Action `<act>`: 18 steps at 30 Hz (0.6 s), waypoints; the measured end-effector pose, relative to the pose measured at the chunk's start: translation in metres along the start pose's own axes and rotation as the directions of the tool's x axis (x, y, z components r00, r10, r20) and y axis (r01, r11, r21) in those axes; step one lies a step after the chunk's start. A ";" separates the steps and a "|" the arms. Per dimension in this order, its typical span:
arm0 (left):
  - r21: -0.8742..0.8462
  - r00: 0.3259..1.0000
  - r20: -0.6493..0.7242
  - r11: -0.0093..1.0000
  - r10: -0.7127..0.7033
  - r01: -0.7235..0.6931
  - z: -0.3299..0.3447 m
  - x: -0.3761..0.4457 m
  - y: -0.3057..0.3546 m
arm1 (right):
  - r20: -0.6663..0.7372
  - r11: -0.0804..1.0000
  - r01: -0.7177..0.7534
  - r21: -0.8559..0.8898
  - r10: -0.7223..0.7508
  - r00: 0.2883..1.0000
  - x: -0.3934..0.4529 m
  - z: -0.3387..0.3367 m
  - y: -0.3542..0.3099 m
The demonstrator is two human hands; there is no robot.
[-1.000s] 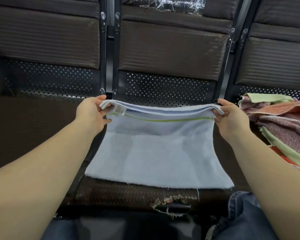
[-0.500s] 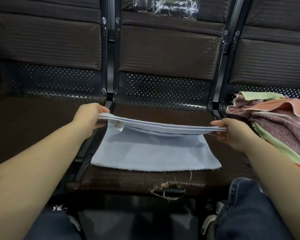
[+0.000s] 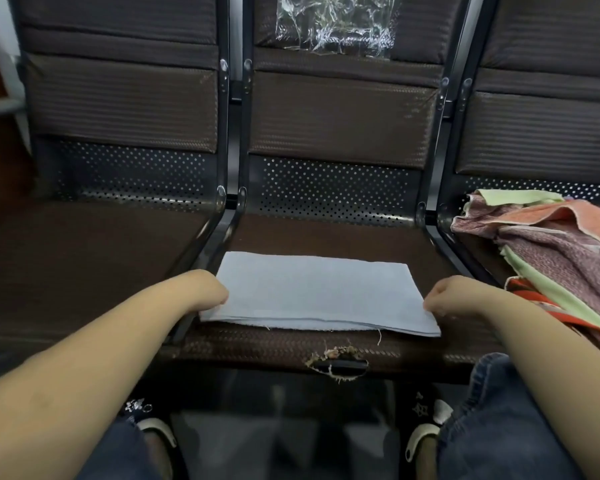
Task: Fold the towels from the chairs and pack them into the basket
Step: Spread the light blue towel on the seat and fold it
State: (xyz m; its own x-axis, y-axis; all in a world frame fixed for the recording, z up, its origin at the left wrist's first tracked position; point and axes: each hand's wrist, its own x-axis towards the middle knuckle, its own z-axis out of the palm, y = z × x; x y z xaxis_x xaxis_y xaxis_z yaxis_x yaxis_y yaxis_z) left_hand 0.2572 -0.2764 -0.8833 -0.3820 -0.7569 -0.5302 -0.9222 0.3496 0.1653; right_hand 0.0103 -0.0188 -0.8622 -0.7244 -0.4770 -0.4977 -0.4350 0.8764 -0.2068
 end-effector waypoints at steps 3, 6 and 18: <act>0.169 0.987 -0.155 0.986 0.032 -0.005 0.004 -0.006 0.011 | -0.135 0.996 0.024 -0.087 -0.036 0.990 0.001 0.008 -0.017; 0.256 0.970 -0.159 0.957 0.182 -0.138 0.019 -0.010 0.032 | -0.139 0.987 0.143 -0.067 -0.151 0.979 0.004 0.028 -0.044; 0.286 0.922 0.091 0.877 0.375 -0.385 0.049 0.042 0.071 | 0.077 0.922 0.293 -0.255 -0.283 0.956 0.059 0.068 -0.093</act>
State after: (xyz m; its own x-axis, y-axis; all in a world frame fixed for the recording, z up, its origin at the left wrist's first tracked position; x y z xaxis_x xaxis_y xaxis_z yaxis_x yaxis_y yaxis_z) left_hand 0.1782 -0.2565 -0.9348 -0.6928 -0.5166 -0.5032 -0.6447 0.7563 0.1112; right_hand 0.0444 -0.1241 -0.9290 -0.5283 -0.6986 -0.4825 -0.7493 0.6509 -0.1218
